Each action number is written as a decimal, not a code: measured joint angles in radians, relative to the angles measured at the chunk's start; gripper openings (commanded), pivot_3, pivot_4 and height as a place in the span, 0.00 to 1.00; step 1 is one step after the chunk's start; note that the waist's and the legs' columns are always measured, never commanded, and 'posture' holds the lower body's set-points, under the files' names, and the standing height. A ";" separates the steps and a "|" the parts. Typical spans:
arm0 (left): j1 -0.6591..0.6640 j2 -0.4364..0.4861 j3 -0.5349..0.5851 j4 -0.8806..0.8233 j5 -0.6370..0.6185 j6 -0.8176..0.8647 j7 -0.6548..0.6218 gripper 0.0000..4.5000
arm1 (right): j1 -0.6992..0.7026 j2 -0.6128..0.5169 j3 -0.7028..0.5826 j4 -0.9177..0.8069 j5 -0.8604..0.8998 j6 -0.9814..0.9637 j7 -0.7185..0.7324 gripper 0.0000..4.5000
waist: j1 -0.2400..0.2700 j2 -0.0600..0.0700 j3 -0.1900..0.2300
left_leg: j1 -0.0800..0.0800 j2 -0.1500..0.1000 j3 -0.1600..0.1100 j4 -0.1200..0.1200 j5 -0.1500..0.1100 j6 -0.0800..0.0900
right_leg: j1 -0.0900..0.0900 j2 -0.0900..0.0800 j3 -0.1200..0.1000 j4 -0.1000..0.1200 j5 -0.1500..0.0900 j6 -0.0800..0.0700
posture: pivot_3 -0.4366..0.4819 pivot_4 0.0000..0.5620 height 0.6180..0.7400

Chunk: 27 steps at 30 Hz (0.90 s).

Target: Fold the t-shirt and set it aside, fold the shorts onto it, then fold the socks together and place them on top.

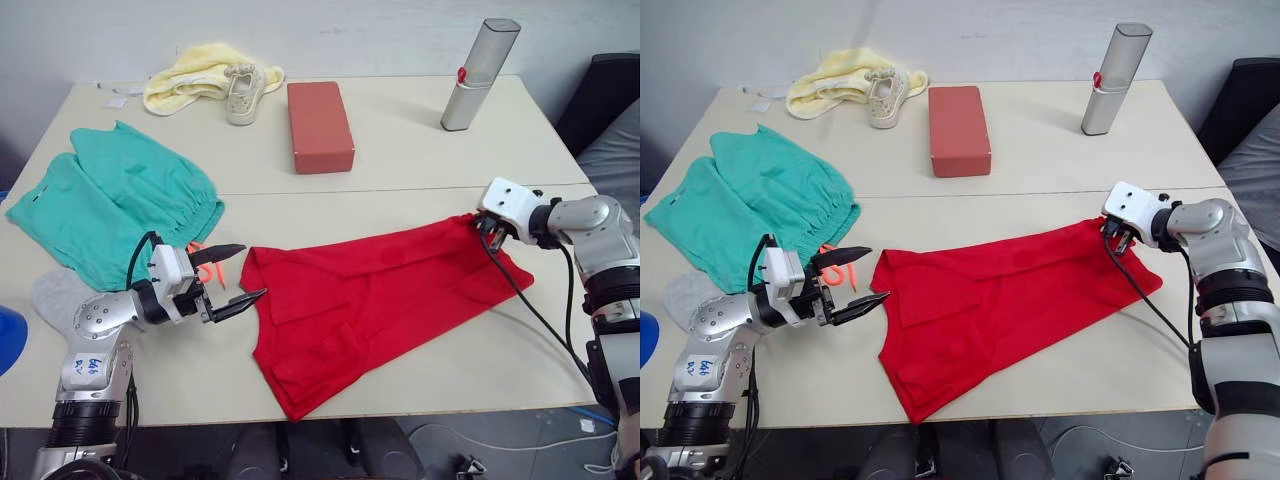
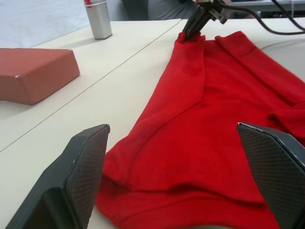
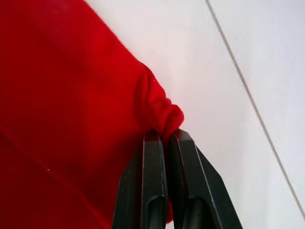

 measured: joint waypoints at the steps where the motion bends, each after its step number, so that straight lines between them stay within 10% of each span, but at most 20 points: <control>1: 0.000 0.000 0.000 0.001 0.001 0.000 0.001 1.00 | 0.000 0.003 -0.008 0.007 0.010 -0.003 0.009 0.12 | 0.000 0.000 0.000 | 0.000 0.000 0.000 0.000 0.000 0.000 | 0.000 0.000 0.000 0.000 0.000 0.000 | 0.48 0.27 1.00; 8: -0.008 0.009 -0.010 0.012 -0.009 0.061 -0.025 1.00 | 0.054 -0.047 -0.133 -0.082 0.127 0.002 0.068 0.62 | 0.004 0.001 0.001 | 0.000 0.000 -0.001 0.000 0.000 0.000 | 0.000 0.000 -0.001 0.000 0.000 0.000 | 0.48 0.27 1.00; 13: -0.158 0.026 -0.043 0.112 0.012 0.085 -0.039 1.00 | 0.340 -0.150 -0.308 -0.411 0.308 0.277 0.154 1.00 | 0.029 0.001 0.000 | -0.002 0.000 -0.004 0.002 0.000 0.000 | 0.001 -0.001 -0.002 0.000 0.000 0.000 | 0.48 0.27 1.00; 21: -0.477 -0.028 -0.179 0.365 0.123 0.114 -0.074 1.00 | 0.851 -0.131 -0.643 -1.065 0.532 0.808 0.019 1.00 | 0.041 0.001 0.000 | -0.002 -0.001 -0.004 0.003 0.000 -0.001 | 0.001 0.001 -0.001 0.000 0.001 0.002 | 0.48 0.27 1.00; 27: -0.642 -0.084 -0.286 0.594 0.222 0.132 -0.111 1.00 | 0.935 -0.039 -0.780 -1.303 0.652 1.239 -0.168 1.00 | 0.032 -0.001 0.001 | -0.002 -0.002 -0.002 0.003 0.000 0.000 | 0.000 0.002 -0.002 0.000 0.001 0.003 | 0.48 0.27 1.00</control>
